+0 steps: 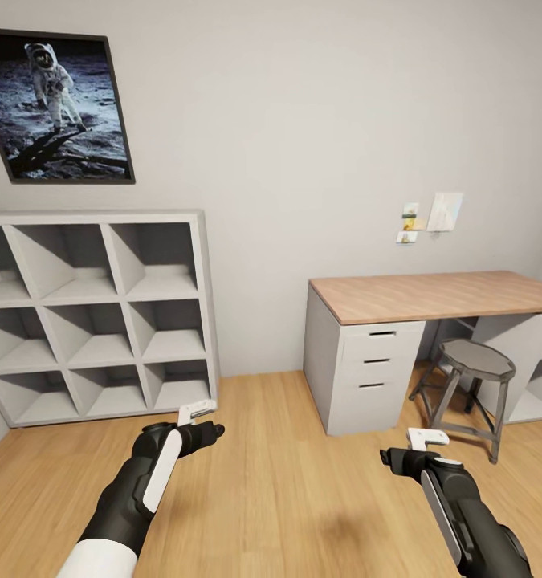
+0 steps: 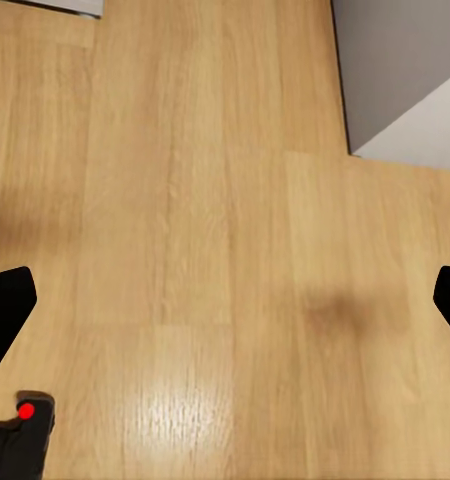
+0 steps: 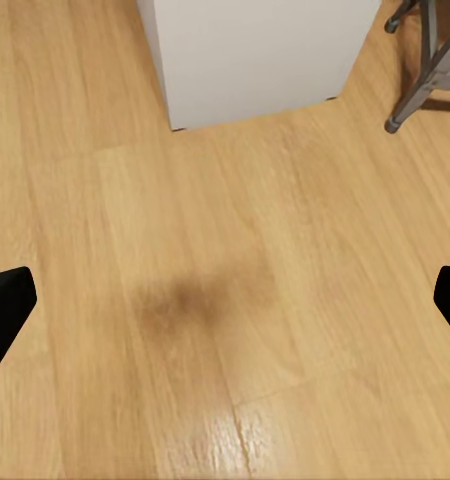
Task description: Attach the digital camera to the camera tripod in the bedroom.
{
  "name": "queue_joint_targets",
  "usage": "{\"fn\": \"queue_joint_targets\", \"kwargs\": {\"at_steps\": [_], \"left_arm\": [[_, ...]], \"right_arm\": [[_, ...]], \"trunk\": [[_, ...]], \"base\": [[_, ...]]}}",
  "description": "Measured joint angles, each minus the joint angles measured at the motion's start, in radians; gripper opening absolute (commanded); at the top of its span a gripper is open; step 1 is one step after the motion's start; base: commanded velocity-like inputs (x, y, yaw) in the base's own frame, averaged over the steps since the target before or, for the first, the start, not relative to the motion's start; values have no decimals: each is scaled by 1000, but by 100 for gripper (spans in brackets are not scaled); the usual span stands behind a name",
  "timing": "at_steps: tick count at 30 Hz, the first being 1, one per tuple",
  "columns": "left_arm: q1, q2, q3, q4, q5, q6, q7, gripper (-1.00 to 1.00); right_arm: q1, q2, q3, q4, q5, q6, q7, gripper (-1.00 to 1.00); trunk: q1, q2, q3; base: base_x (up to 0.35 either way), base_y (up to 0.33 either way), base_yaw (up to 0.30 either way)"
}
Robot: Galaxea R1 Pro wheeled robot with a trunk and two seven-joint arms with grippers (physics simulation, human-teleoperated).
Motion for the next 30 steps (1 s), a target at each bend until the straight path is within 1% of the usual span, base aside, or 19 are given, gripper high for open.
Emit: {"fn": "queue_joint_targets", "kwargs": {"at_steps": [30], "left_arm": [[0, -2, 0, 1, 0, 0, 0, 100]], "right_arm": [[0, 0, -2, -1, 2, 1, -1, 100]], "trunk": [[115, -210, -94]], "base": [[0, 0, 0]]}}
